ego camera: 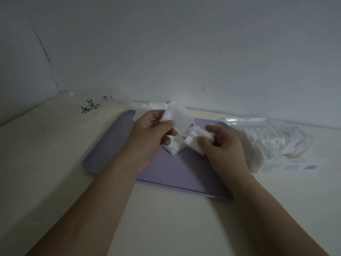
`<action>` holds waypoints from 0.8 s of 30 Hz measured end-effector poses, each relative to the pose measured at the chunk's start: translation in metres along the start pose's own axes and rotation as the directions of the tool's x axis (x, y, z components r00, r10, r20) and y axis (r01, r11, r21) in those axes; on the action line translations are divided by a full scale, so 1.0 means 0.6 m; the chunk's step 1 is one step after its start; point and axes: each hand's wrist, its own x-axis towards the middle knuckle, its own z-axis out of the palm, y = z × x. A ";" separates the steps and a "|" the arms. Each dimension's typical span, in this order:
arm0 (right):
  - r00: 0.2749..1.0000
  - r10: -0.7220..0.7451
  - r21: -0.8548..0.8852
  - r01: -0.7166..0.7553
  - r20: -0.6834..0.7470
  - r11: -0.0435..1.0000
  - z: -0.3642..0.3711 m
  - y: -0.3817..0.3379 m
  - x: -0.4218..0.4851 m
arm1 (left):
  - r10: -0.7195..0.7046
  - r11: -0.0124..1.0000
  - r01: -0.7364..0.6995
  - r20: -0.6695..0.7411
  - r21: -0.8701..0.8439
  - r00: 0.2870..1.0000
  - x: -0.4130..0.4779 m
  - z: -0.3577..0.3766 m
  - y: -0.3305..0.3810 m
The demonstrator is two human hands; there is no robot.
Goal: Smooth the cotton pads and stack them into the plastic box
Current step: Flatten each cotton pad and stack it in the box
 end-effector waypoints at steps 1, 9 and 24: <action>1.000 0.009 0.030 -0.009 -0.001 1.000 0.000 -0.001 0.000 | -0.042 0.998 0.045 0.063 -0.048 0.997 -0.002 0.006 -0.003; 0.998 0.008 0.177 -0.019 0.062 0.984 0.000 -0.004 -0.001 | -0.147 0.956 0.085 0.209 0.281 0.967 -0.023 0.017 -0.014; 0.996 -0.019 0.360 -0.016 0.093 0.933 0.005 0.002 0.001 | -0.052 0.924 -0.003 0.133 0.383 0.990 -0.021 0.022 -0.028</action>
